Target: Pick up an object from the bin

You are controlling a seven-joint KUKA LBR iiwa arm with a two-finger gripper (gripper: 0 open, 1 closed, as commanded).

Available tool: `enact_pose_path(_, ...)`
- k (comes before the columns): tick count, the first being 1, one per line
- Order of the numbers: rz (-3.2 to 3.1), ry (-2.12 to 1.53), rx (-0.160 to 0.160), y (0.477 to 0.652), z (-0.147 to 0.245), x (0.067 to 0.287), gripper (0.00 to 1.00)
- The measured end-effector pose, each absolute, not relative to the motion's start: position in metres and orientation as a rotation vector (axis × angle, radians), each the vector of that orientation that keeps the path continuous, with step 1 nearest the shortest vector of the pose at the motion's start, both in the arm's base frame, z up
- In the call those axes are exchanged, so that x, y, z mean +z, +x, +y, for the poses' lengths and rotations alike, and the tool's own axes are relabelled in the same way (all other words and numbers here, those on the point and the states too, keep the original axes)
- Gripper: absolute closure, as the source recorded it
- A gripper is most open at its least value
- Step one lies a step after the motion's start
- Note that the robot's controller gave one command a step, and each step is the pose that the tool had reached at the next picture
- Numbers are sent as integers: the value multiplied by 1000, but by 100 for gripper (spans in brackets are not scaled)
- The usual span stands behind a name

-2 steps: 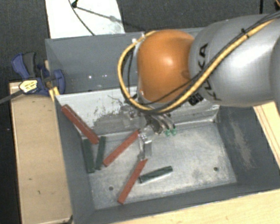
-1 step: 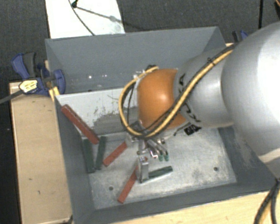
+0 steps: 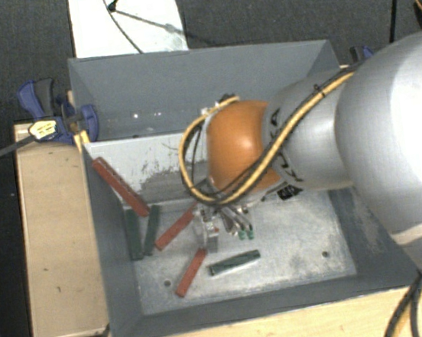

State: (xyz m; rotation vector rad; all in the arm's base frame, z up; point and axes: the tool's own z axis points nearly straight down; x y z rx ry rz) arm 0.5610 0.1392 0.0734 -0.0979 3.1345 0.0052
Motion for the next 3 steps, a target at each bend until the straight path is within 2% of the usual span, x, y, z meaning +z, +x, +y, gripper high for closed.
enact_pose_path(1, 3136, -95, 3, 561, 139, 72, 0)
enact_pose_path(2, 3124, -265, 5, 587, 188, 71, 0)
enact_pose_path(3, 3128, -256, 2, 587, 185, 71, 100)
